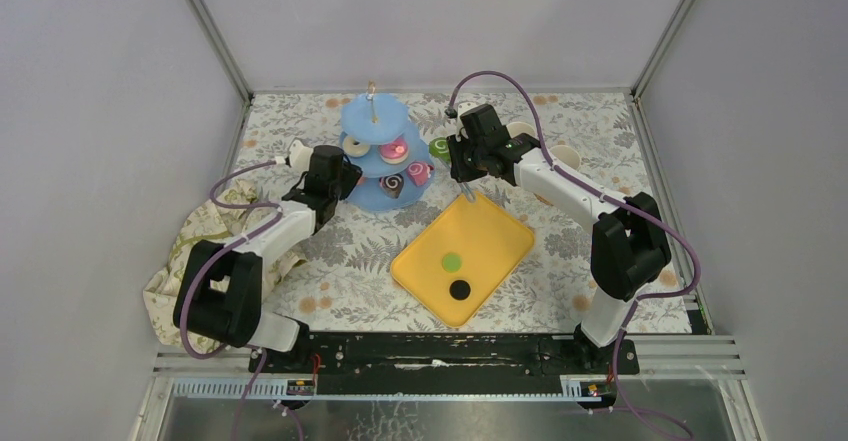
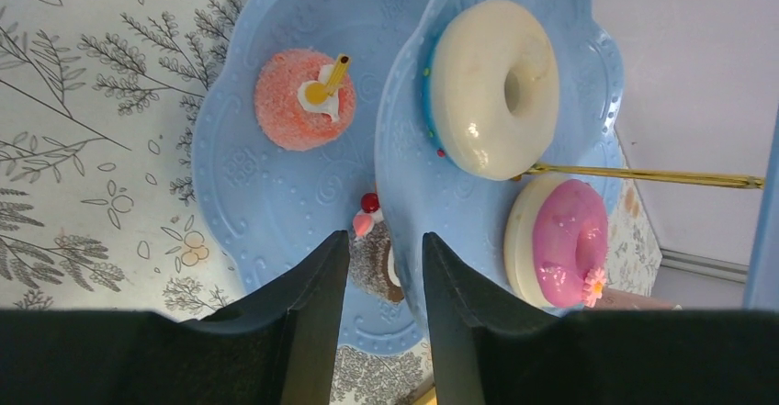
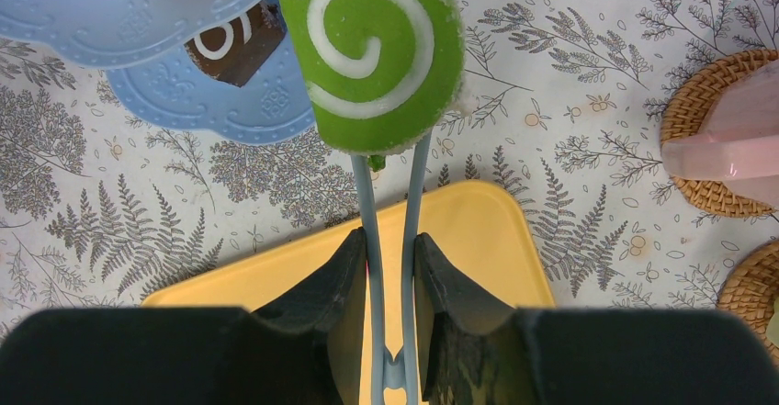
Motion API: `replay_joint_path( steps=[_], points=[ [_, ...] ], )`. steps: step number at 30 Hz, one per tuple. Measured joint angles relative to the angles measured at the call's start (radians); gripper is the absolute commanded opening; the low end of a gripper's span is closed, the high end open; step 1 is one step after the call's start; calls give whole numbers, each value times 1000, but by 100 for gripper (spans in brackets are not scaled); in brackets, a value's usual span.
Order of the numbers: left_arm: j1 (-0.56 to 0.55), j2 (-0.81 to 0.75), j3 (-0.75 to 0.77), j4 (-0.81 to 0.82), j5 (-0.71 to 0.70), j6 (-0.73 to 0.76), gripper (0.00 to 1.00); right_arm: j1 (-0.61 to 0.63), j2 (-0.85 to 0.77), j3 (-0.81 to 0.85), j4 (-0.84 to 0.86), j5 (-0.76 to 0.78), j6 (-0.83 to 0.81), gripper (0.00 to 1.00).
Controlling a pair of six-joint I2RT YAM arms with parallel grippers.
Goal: Serve the afternoon tea
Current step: Adjust the desert table at the center of the board.
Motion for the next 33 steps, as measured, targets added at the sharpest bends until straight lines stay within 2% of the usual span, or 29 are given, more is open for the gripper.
replay_joint_path(
  steps=[6,15,19,33],
  points=[
    [-21,-1,0,3,-1,-25,42,0,0,0,0,0,0,16],
    [-53,9,0,10,-14,-45,32,0,0,0,0,0,0,15],
    [-59,16,0,16,-21,-58,22,0,0,0,0,0,0,15],
    [-59,19,19,22,-42,-55,17,0,0,0,0,-1,0,14]
  ],
)
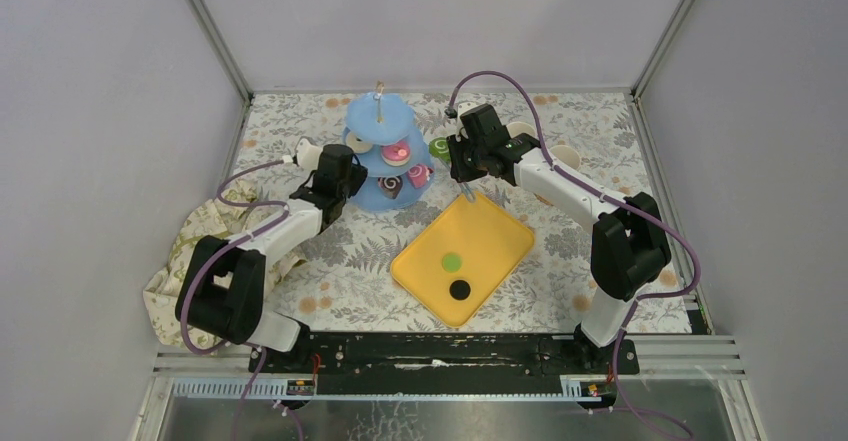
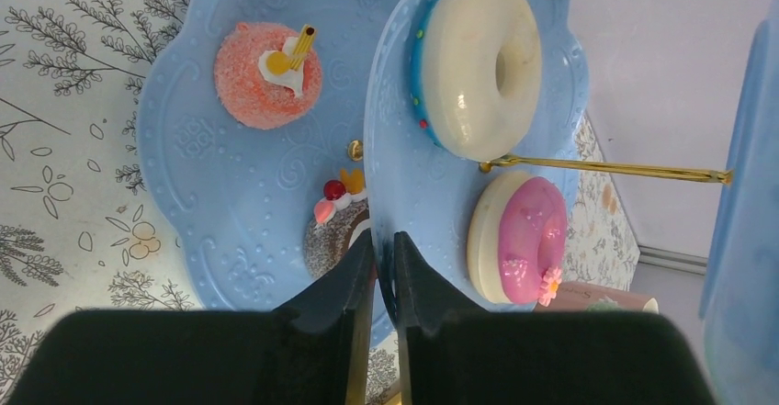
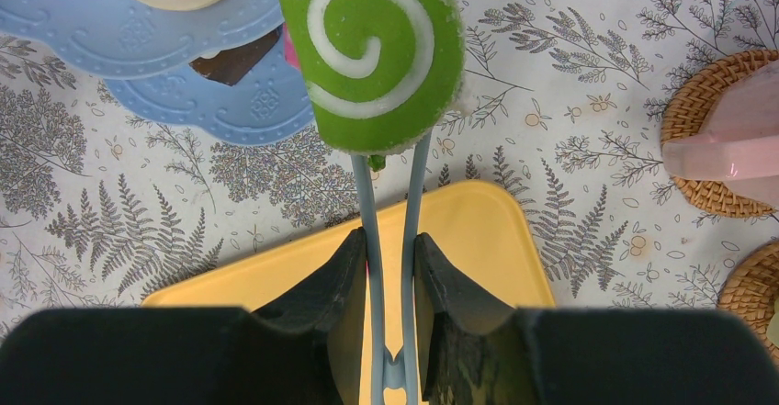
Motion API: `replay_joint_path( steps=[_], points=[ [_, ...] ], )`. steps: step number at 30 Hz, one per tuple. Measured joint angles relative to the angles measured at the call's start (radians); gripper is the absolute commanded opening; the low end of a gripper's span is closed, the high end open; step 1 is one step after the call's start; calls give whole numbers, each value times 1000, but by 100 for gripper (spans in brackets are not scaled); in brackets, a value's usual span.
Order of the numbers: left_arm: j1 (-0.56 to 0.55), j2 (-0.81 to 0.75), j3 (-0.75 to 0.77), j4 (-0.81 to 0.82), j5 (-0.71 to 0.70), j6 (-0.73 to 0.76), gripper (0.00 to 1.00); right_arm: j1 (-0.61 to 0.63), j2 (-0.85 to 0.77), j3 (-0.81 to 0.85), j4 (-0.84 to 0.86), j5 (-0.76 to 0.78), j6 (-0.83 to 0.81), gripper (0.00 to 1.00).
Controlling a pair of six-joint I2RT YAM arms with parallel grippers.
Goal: Serve the afternoon tea
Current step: Adjust the desert table at the center of the board.
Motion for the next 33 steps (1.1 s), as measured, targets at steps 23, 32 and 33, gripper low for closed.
replay_joint_path(
  steps=[23,32,33],
  points=[
    [138,31,16,28,126,85,18,0,0,21,-30,-7,-7,14],
    [204,95,45,93,238,134,18,4,0,58,-42,-7,-8,14],
    [209,99,49,94,249,140,18,4,0,63,-45,-7,-8,14]
  ],
)
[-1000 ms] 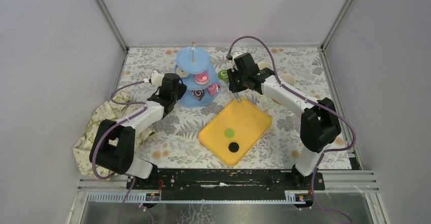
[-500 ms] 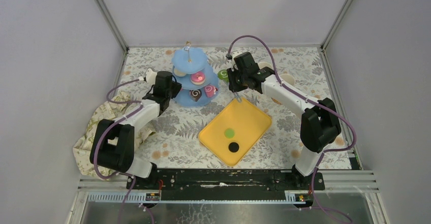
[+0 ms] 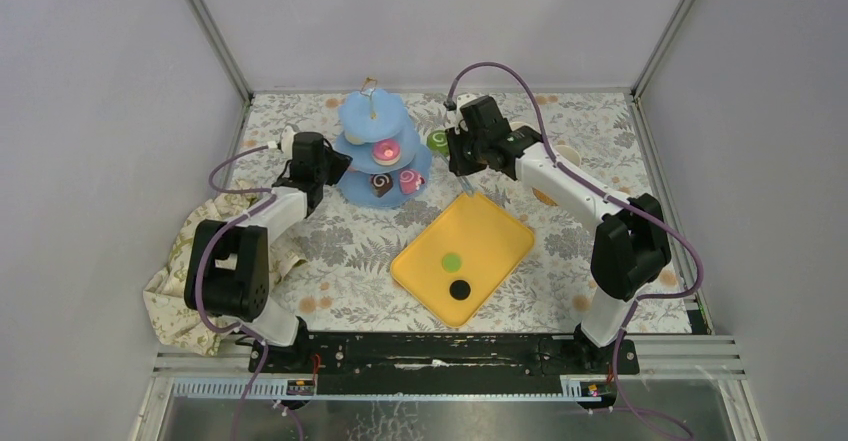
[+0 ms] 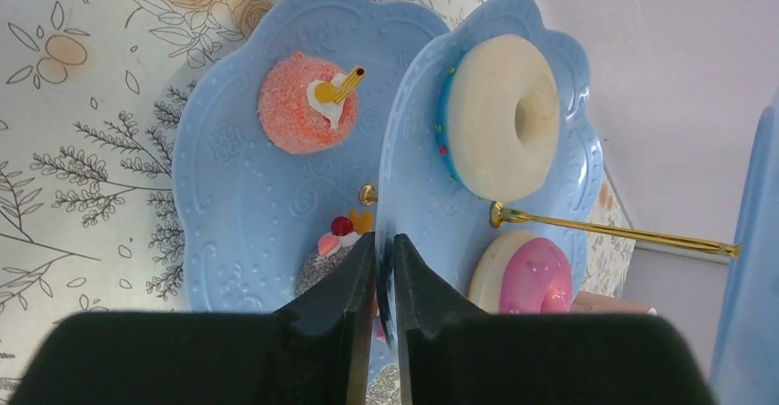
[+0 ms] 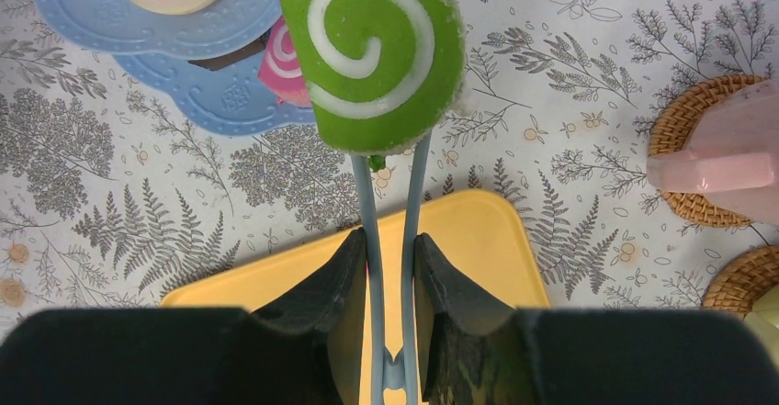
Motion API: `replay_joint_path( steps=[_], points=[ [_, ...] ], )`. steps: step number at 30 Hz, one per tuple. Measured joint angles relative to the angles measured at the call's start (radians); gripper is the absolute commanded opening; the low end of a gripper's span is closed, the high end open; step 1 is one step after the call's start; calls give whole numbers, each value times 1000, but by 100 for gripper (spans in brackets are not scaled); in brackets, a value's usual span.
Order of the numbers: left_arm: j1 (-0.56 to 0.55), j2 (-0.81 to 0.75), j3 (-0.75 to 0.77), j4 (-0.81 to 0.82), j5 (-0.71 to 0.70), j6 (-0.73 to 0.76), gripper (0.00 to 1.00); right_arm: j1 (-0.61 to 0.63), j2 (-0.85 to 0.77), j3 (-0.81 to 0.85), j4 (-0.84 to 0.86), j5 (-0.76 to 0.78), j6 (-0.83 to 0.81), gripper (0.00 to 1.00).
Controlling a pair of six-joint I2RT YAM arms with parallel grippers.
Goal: Serve the afternoon tea
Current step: Adjust the desert table at the center of the board.
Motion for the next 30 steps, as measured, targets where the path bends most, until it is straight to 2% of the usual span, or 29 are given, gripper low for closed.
replay_joint_path(
  steps=[5,12,14,30],
  points=[
    [10,10,6,3,19,20,24,2,2,29,-14,0,-2,14],
    [14,16,30,-8,21,39,46,6,21,53,-14,-2,-4,14],
    [14,16,33,-15,17,39,50,6,29,57,-14,-4,-4,14],
    [14,-35,33,-60,-39,31,57,15,98,155,-54,-18,-11,14]
  ],
)
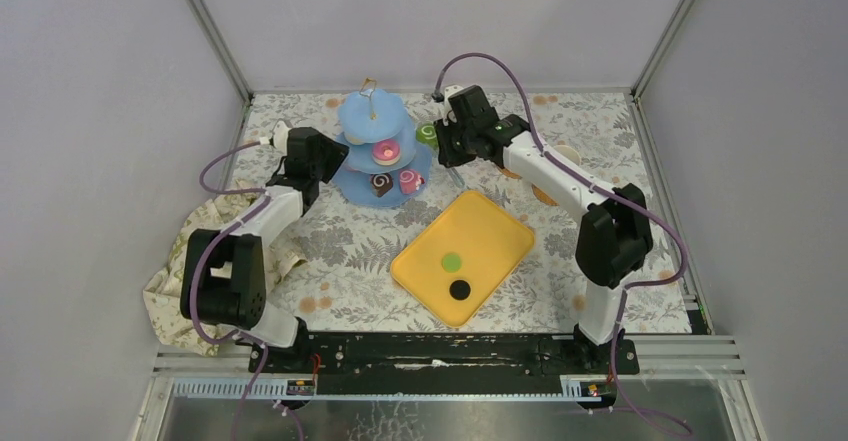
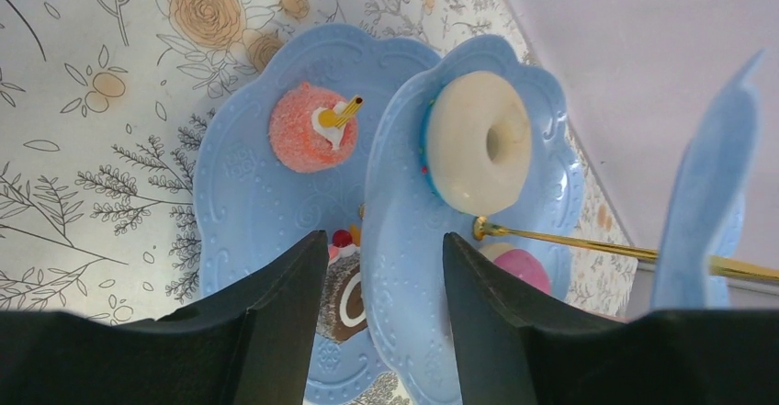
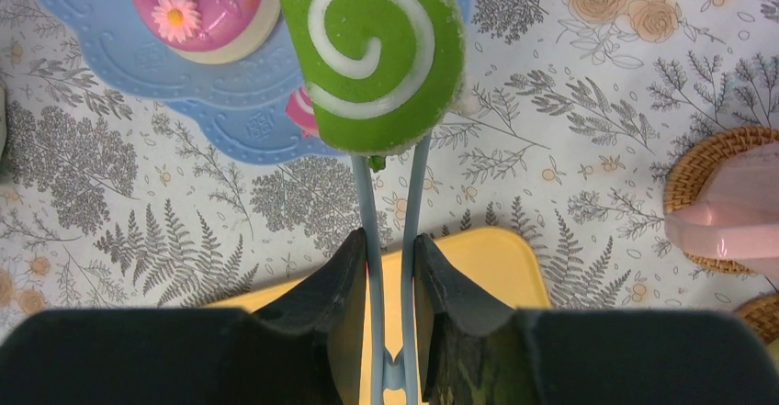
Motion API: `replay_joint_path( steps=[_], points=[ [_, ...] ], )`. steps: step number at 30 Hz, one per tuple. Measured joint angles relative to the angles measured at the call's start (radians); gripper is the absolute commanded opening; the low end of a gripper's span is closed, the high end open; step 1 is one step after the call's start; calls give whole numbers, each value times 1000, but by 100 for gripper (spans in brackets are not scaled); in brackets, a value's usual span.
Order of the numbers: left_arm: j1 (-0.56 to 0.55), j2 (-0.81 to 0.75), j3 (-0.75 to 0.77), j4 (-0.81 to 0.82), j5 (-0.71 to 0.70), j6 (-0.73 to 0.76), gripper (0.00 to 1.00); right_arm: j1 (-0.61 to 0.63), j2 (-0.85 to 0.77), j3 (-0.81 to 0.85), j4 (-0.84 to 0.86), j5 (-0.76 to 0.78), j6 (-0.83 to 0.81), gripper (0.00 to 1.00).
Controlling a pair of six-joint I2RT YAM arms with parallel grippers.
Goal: Serve the afternoon tea
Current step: Adjust the desert table at the center of the board, then place the desert on the desert table.
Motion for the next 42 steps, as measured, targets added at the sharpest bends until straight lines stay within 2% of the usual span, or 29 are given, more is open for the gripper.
replay_joint_path(
  steps=[14,31,42],
  points=[
    [0,-114,-43,-20,-50,-40,57,3,159,192,-68,-10,-8,14],
    [-23,-246,-78,-34,-61,-69,57,3,407,581,-215,-27,-14,14],
    [-32,-282,-103,-35,-63,-68,57,10,492,698,-249,-53,5,14]
  ],
)
